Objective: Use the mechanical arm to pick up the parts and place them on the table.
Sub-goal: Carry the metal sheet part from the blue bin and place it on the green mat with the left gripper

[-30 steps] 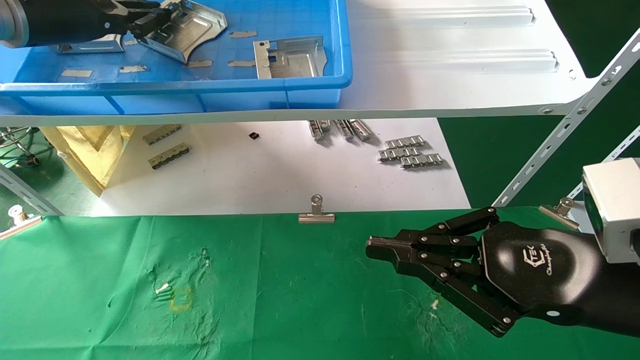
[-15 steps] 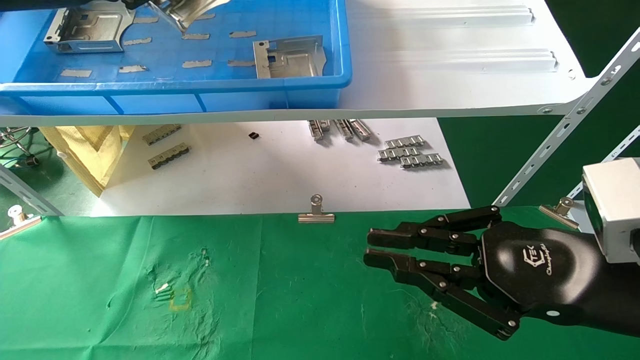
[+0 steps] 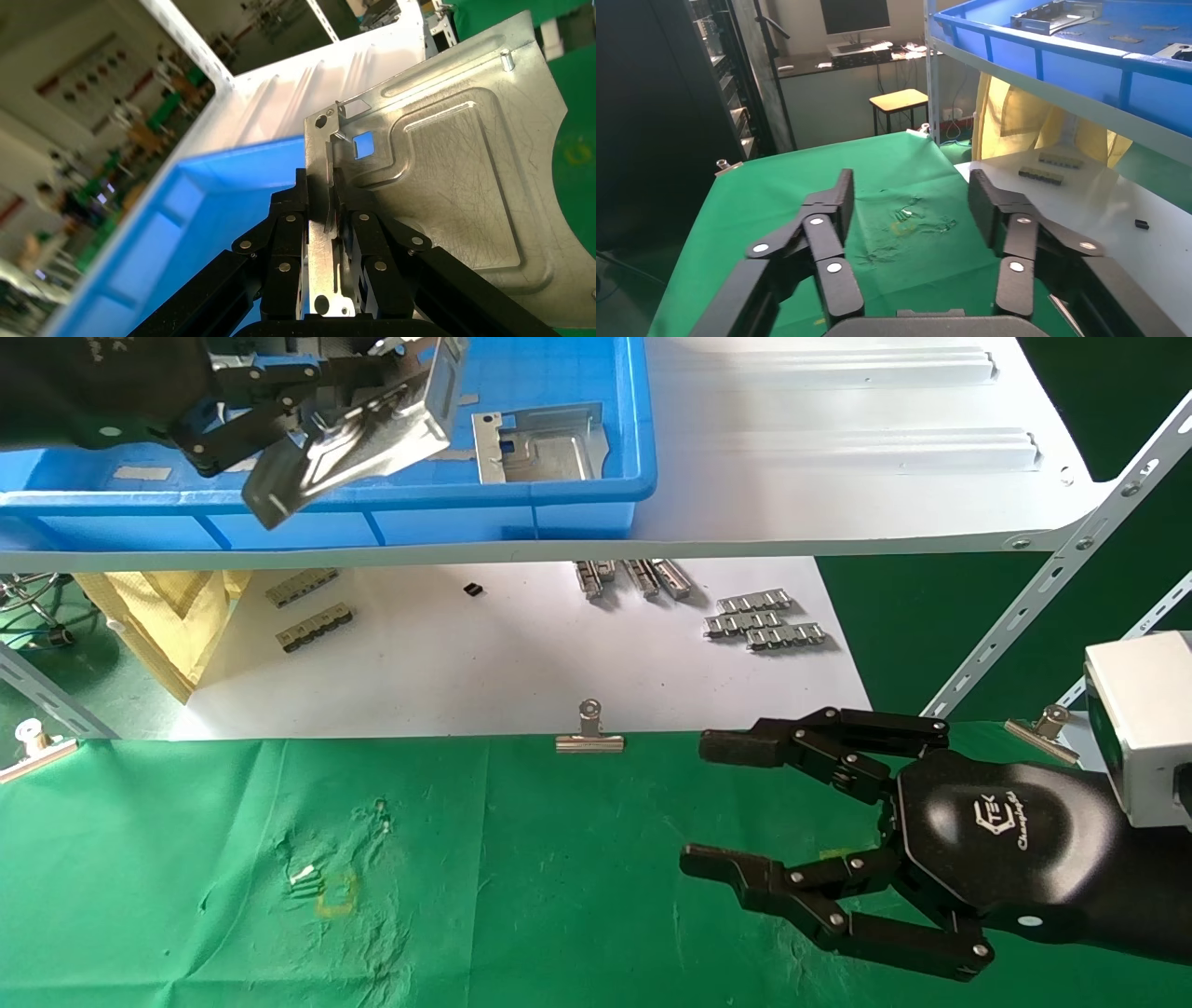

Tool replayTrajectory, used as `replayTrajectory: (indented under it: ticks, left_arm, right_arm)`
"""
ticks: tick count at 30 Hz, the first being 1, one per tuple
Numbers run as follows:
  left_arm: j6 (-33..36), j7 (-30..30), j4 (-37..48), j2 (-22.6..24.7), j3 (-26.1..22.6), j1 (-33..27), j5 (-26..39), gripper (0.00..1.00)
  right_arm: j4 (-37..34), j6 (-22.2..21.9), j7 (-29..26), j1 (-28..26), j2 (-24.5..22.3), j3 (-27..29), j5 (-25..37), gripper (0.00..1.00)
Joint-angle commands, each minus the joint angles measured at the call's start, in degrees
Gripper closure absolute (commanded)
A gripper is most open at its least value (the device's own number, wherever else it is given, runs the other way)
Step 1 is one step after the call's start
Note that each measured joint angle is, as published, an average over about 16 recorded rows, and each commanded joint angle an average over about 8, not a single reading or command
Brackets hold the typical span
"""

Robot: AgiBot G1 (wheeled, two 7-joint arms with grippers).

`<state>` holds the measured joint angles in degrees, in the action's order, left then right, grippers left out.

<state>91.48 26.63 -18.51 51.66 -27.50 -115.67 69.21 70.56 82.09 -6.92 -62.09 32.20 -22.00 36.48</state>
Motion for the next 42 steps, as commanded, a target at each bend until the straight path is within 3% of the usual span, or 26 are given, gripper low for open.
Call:
replayTrajectory:
  ticks: [1,11,19,23,30,39,40,42]
  left_arm:
    - [0.7,1.7,-2.2,-0.8,-0.1,1.1,-1.3,1.00]
    - [0.1,2.5,-23.2,-11.4,-9.8,9.3,-13.0,1.00]
    - [-0.1,3.3,-30.2,-15.7,-20.4,13.9,-13.8,1.00]
    - [-3.5,5.9,-31.2,-17.5,-24.5,16.5,-11.4,1.00]
    - [-17.7,11.0,-32.6,-19.2,-25.4,24.8,-8.5,1.00]
    - [-33.7,21.4,-39.4,-21.0,-22.4,40.5,-15.1,1.00]
    - [-34.4,22.2,-39.8,-21.1,-22.2,41.7,-15.7,0.96]
    - [-35.6,23.5,-40.4,-21.3,-22.0,43.3,-16.4,0.74]
  right_arm:
    - [0.0,0.0,0.0,0.0,0.0,0.0,0.0,0.00]
    - [0.0,0.0,0.0,0.0,0.0,0.0,0.0,0.00]
    - [0.0,0.0,0.0,0.0,0.0,0.0,0.0,0.00]
    - [0.0,0.0,0.0,0.0,0.0,0.0,0.0,0.00]
    - [0.0,0.0,0.0,0.0,0.0,0.0,0.0,0.00]
    - [0.0,0.0,0.0,0.0,0.0,0.0,0.0,0.00]
    - [0.0,0.0,0.0,0.0,0.0,0.0,0.0,0.00]
    - [0.0,0.0,0.0,0.0,0.0,0.0,0.0,0.00]
